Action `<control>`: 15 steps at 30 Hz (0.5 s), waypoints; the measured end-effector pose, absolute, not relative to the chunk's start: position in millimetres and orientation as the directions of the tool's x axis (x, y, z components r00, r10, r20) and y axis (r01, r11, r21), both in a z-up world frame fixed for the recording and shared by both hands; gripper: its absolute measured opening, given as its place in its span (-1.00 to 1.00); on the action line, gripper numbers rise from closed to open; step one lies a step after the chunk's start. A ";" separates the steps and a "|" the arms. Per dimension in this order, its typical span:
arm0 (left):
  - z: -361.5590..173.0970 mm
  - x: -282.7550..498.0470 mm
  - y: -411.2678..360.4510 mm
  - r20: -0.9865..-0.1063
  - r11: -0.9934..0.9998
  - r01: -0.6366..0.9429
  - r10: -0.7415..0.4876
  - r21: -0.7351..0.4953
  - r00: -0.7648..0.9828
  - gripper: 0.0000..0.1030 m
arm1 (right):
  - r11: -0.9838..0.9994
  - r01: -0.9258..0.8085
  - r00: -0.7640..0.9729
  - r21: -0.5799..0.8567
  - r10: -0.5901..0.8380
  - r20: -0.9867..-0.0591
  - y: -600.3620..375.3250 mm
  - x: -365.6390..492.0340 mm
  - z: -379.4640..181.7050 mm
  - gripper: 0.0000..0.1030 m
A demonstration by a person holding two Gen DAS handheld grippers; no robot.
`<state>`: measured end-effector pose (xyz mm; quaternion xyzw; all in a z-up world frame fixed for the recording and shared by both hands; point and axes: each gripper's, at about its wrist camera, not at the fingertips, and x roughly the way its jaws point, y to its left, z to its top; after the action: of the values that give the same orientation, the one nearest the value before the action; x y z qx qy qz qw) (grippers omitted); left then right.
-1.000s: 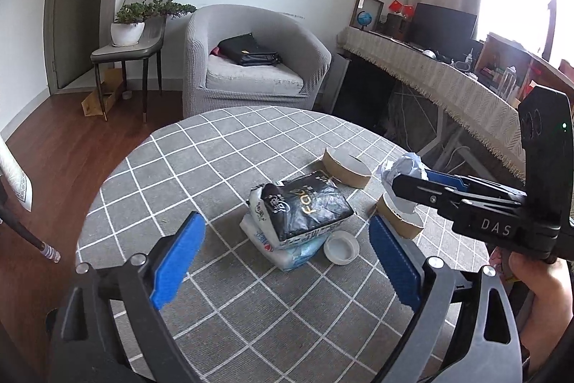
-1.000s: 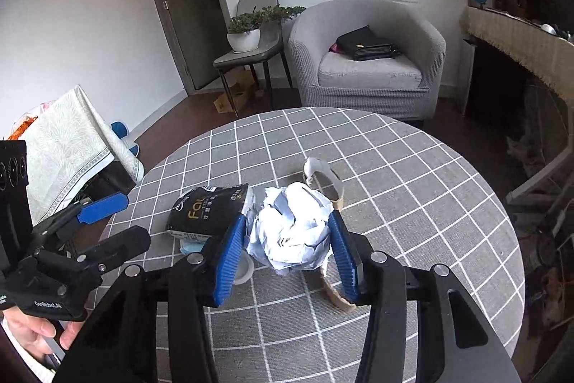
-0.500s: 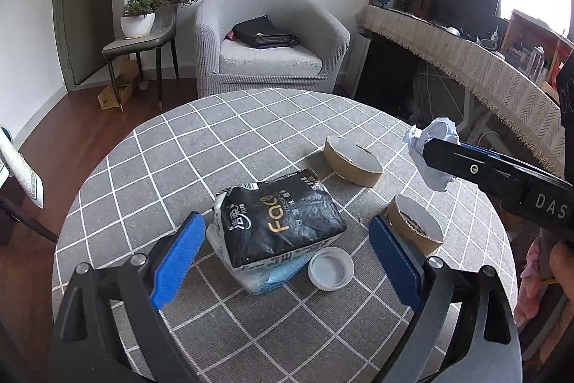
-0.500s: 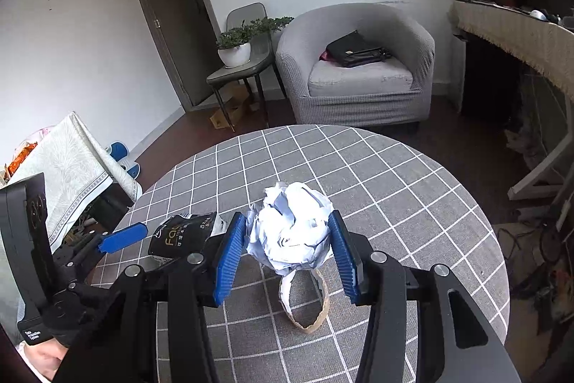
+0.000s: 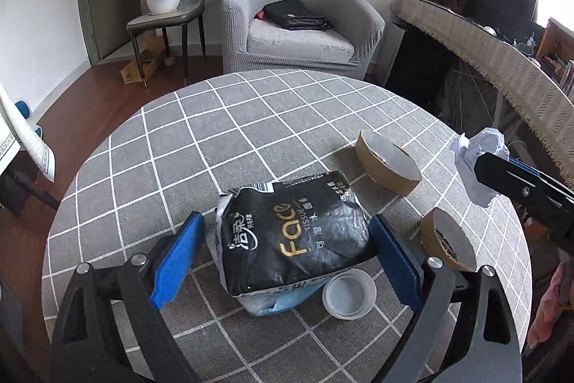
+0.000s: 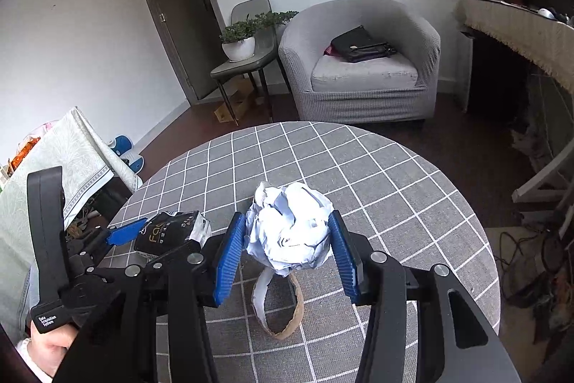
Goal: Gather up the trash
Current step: 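Grasp the black 'Face' tissue pack with the left gripper while the right holds the paper ball, then carry the tissue pack and paper ball in both grippers to the teal bin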
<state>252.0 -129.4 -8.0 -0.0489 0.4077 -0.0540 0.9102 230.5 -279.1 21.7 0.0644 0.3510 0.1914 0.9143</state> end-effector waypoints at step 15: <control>1.5 224.8 -100.3 -0.675 0.975 0.109 -0.213 -0.193 0.707 0.52 | 0.913 -0.327 0.664 0.243 0.405 -0.629 -256.6 222.8 21.9 -0.06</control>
<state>224.8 -100.3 1.5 -0.0697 0.3728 -0.0871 0.9212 222.8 -256.6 21.9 0.0543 0.3576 0.2008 0.9104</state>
